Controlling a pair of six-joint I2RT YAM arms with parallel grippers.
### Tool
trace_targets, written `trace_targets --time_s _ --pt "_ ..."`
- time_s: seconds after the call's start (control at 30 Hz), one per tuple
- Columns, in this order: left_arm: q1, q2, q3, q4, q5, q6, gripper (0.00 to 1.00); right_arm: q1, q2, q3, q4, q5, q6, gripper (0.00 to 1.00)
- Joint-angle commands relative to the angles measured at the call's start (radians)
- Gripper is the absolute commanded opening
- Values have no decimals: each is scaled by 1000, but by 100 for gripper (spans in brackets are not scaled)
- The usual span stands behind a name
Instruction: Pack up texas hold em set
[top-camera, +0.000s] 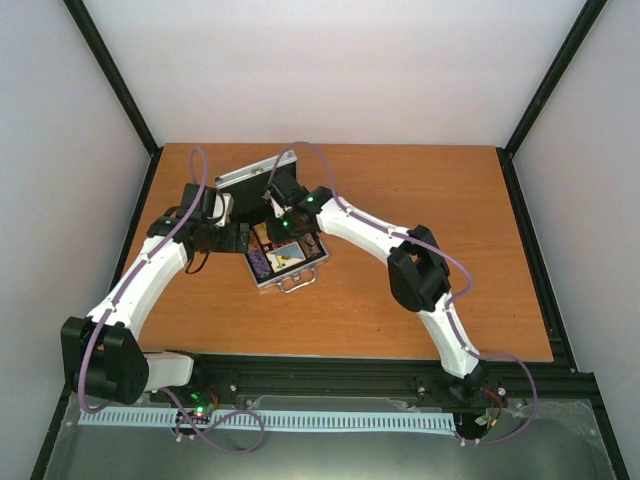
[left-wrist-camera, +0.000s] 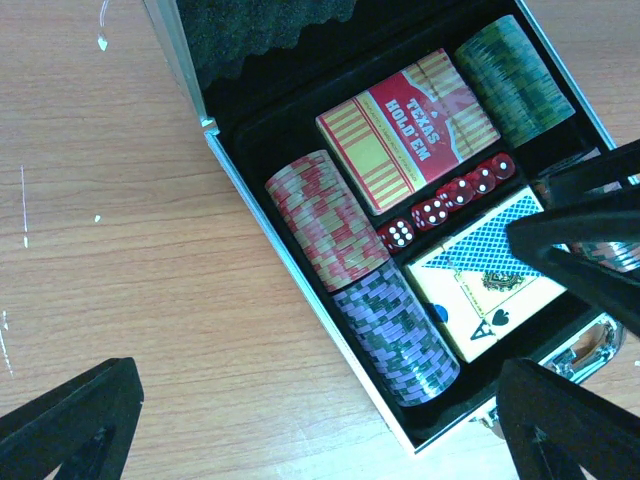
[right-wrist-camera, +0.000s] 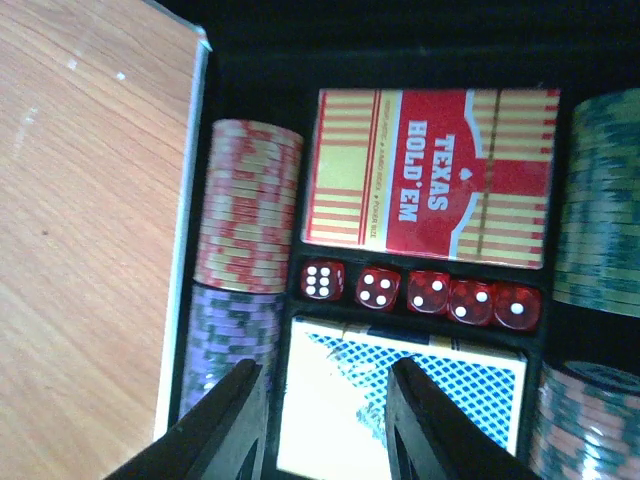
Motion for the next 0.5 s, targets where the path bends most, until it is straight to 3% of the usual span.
trace_targets --time_s 0.0,0.2,0.27,0.33,0.47 --pt "7 -16 36 4 9 -9 100 2 -83 -32 -24 24 2 36" --pt "7 -30 94 -29 77 2 100 0 -184 -146 -40 132 18 58" --pt "7 -49 116 -46 113 -4 100 -1 -229 -189 -46 156 18 74" --pt "7 -74 143 -63 152 -16 100 -3 -280 -232 -53 182 19 99" --pt "7 -126 231 -90 187 -68 100 -24 -354 -306 -71 201 22 100"
